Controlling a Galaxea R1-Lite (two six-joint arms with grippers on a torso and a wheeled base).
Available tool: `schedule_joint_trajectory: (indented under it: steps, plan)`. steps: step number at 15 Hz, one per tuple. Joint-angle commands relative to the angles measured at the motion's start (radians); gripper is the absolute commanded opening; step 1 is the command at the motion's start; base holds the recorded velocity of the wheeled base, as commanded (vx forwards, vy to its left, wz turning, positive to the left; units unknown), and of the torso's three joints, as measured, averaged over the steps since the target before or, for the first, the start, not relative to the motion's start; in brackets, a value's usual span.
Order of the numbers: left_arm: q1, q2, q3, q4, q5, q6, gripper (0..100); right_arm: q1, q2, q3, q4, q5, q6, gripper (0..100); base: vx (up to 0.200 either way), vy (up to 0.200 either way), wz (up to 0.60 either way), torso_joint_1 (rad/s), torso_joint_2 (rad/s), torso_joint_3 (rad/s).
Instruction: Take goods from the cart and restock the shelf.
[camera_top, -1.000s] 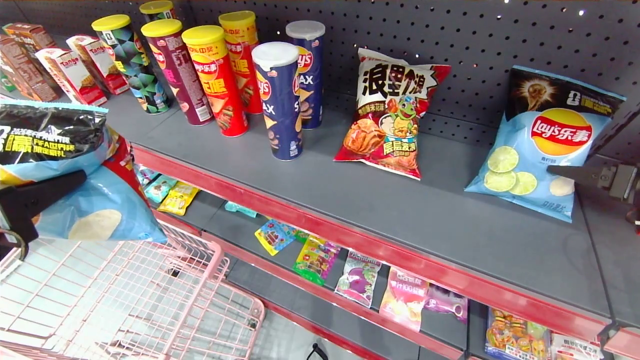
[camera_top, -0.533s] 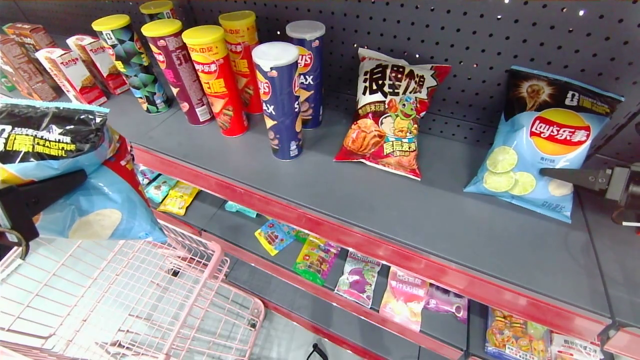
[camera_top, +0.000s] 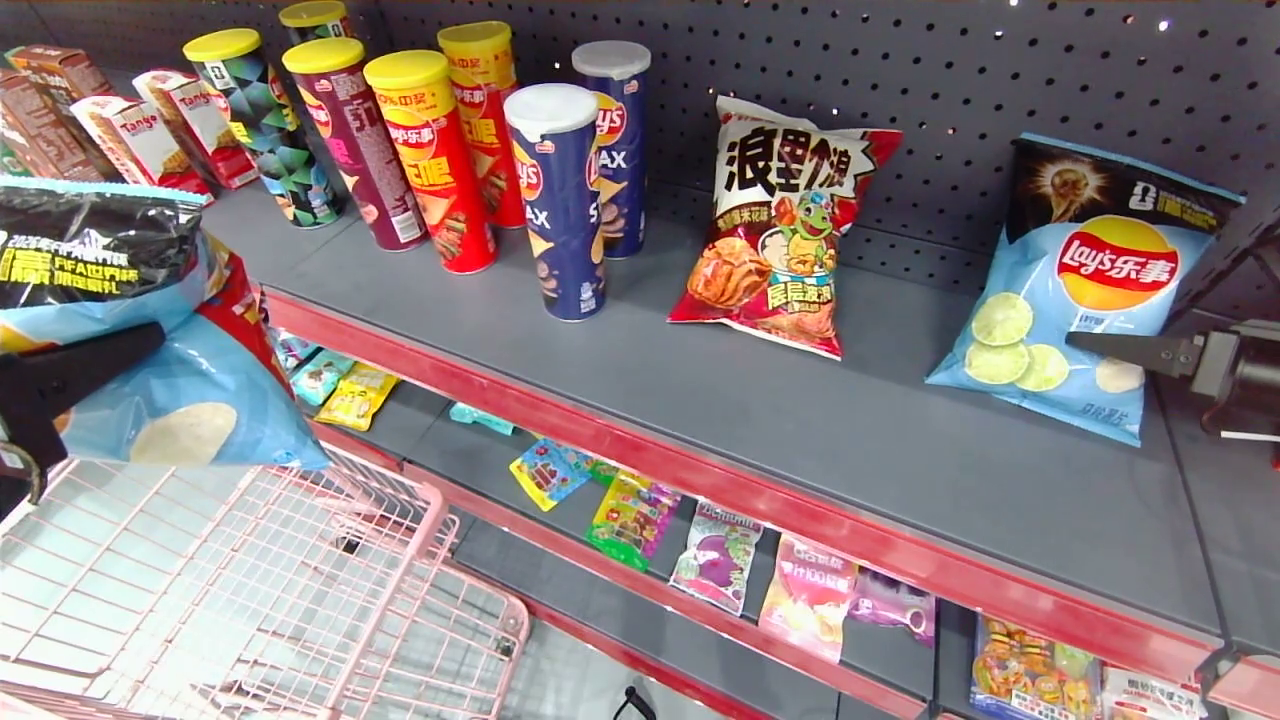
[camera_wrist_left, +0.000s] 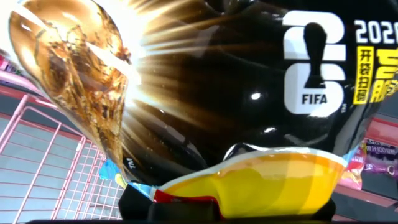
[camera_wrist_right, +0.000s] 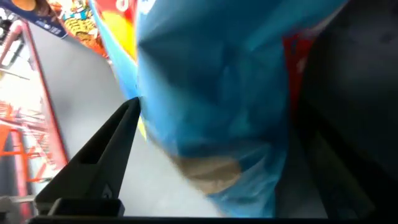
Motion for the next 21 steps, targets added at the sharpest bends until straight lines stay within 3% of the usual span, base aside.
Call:
schedule_joint_trajectory:
  steps: [1,21]
  plan:
    - [0.0,-0.003,-0.001,0.0,0.002,0.0,0,0.0,0.043,-0.005,-0.031,0.003,0.004,100,0.0,0.0,0.0,0.0,0.0,0.0]
    - [0.0,-0.003,0.006,0.0,0.0,0.013,0,0.118,0.077,-0.018,-0.116,0.039,0.024,100,0.0,0.0,0.0,0.0,0.0,0.0]
